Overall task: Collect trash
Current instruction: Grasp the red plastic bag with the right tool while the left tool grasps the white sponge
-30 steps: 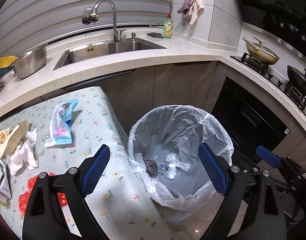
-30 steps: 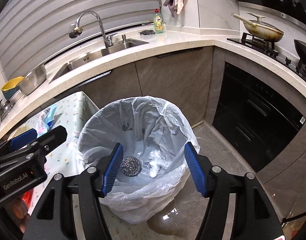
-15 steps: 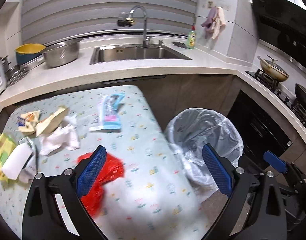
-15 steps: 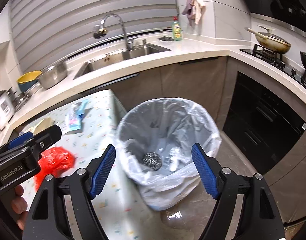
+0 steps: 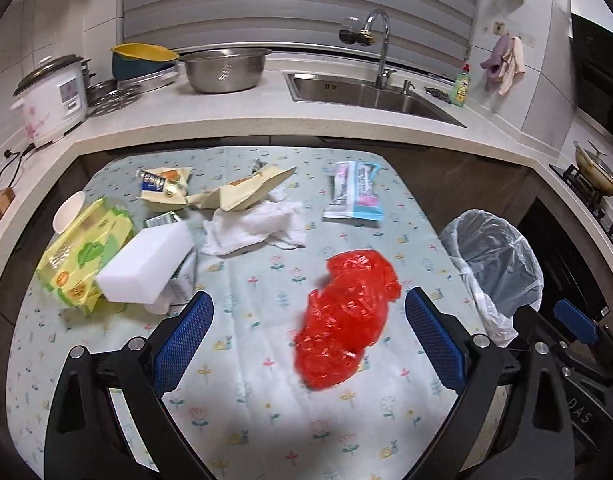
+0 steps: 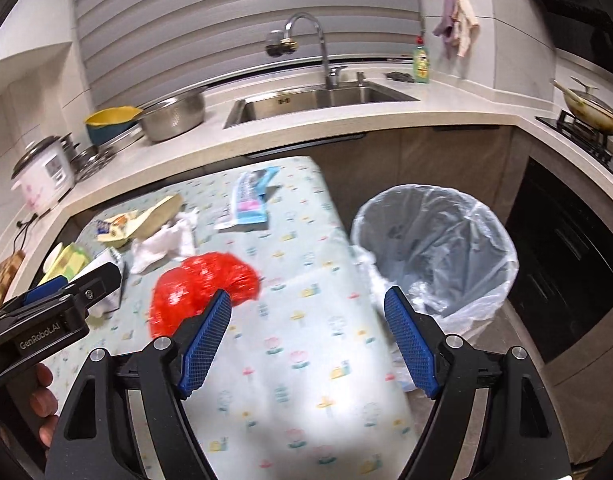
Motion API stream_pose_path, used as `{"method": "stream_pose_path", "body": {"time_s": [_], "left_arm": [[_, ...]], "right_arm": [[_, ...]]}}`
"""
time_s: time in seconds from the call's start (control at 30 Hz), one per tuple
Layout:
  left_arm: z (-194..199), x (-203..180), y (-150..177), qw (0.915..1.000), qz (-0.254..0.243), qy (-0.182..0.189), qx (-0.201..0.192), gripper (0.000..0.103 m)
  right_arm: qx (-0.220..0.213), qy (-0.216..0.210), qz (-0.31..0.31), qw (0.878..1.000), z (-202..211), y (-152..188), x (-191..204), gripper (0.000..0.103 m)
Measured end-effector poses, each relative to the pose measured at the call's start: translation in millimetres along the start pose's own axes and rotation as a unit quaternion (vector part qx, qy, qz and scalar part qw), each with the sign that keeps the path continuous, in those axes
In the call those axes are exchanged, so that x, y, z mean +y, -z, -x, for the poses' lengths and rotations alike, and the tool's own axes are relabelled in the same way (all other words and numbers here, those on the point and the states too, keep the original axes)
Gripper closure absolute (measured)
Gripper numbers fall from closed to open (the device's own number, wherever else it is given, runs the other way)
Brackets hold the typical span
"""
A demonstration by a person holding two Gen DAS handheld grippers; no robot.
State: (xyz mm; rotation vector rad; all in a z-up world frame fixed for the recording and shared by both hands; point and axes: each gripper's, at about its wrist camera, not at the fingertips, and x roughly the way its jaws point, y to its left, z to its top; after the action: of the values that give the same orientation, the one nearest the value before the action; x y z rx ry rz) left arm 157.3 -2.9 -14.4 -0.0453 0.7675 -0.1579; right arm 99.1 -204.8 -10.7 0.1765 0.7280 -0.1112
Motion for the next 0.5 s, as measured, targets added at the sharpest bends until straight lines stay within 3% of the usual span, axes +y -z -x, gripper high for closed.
{"method": "stream_pose_path", "body": {"time_s": [0.5], "left_arm": [[-5.0, 110.4, 22.6, 0.9959, 0.072, -0.050, 0.024, 0.010]], "right_arm": [[0.041, -0.040, 0.035, 0.998, -35.7, 18.0, 81.2, 0.027]]}}
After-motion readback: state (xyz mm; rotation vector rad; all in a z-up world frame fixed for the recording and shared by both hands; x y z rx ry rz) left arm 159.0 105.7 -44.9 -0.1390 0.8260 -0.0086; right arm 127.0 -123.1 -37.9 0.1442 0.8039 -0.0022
